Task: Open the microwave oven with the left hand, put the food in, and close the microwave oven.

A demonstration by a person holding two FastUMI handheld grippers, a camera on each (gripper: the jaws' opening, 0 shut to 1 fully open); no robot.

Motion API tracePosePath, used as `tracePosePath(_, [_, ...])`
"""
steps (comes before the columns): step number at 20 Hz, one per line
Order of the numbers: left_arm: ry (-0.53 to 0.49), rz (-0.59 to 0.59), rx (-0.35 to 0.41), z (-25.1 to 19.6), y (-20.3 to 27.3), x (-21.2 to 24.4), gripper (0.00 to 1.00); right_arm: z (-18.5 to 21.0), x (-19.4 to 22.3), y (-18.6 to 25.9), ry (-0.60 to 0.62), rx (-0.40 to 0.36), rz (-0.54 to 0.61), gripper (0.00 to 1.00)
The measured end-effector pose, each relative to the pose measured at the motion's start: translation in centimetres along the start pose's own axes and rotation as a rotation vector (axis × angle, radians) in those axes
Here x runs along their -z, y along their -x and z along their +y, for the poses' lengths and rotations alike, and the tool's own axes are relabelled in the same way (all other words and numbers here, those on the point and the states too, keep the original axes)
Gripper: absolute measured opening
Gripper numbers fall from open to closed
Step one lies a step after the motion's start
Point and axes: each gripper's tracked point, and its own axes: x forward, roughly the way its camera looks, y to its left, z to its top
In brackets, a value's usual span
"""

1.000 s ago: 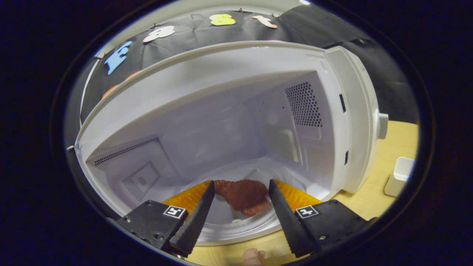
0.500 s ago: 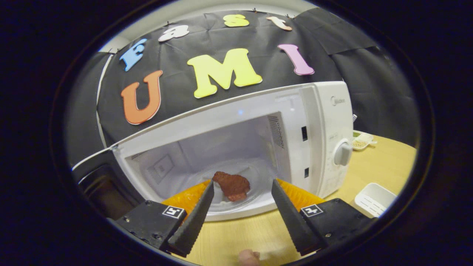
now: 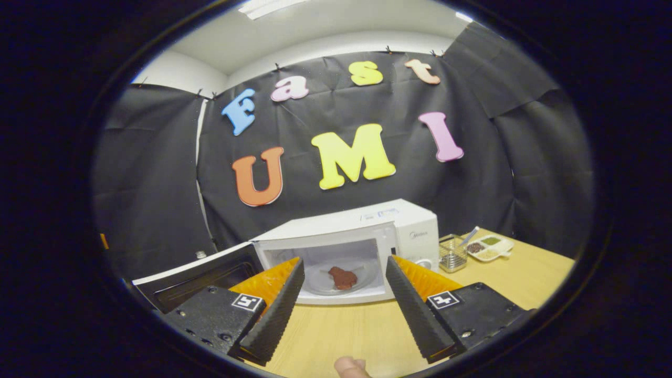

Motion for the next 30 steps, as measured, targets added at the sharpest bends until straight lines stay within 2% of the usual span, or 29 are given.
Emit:
tracePosePath(3, [0.005,-0.003,0.046,-0.5,-0.3,0.6,0.92,-1.2,-4.0,4.7,0.059,-0.021,-0.053,0.99])
tracePosePath(6, [0.028,-0.011,0.078,0.2,-1.3,1.7,0.92,-3.4,-7.6,9.8,0.023,-0.038,-0.081,0.99])
tracePosePath(12, [0.037,0.004,0.083,2.2,-4.6,4.7,0.89,-11.2,-13.8,17.5,-0.06,0.08,-0.173,0.99])
tracePosePath(13, [0.029,0.026,0.112,1.7,-4.6,5.3,0.72,-12.4,-14.4,18.4,-0.053,0.1,-0.18,0.98])
tracePosePath(15, [-0.011,0.06,0.118,1.6,-5.3,7.3,0.4,-14.0,-15.3,20.0,-0.038,0.13,-0.196,0.98])
tracePosePath(16, [-0.043,0.063,0.112,1.7,-5.7,8.0,0.34,-14.5,-15.7,20.6,-0.037,0.138,-0.205,0.99])
tracePosePath(17, [-0.078,0.054,0.085,2.1,-6.0,8.2,0.2,-14.7,-16.0,21.1,-0.034,0.139,-0.209,0.99])
tracePosePath(18, [-0.092,0.052,0.062,2.5,-6.1,8.4,0.1,-14.8,-16.1,21.6,-0.031,0.13,-0.213,0.99])
tracePosePath(19, [-0.077,0.073,0.089,1.8,-6.3,9.2,0.0,-14.8,-16.1,21.9,-0.025,0.124,-0.214,0.99])
tracePosePath(21, [-0.057,0.09,0.137,0.2,-6.2,10.2,0.0,-14.8,-15.7,22.2,-0.01,0.115,-0.205,0.99])
tracePosePath(24, [-0.061,0.118,0.152,-0.5,-7.1,12.1,0.01,-14.2,-15.6,22.4,-0.002,0.093,-0.197,0.99])
tracePosePath(28, [-0.042,0.139,0.204,-2.5,-7.2,13.7,0.0,-14.3,-15.4,22.3,-0.014,0.101,-0.186,0.99])
tracePosePath(30, [-0.032,0.144,0.205,-3.0,-7.3,14.5,0.0,-14.3,-15.2,22.3,-0.016,0.099,-0.18,0.99])
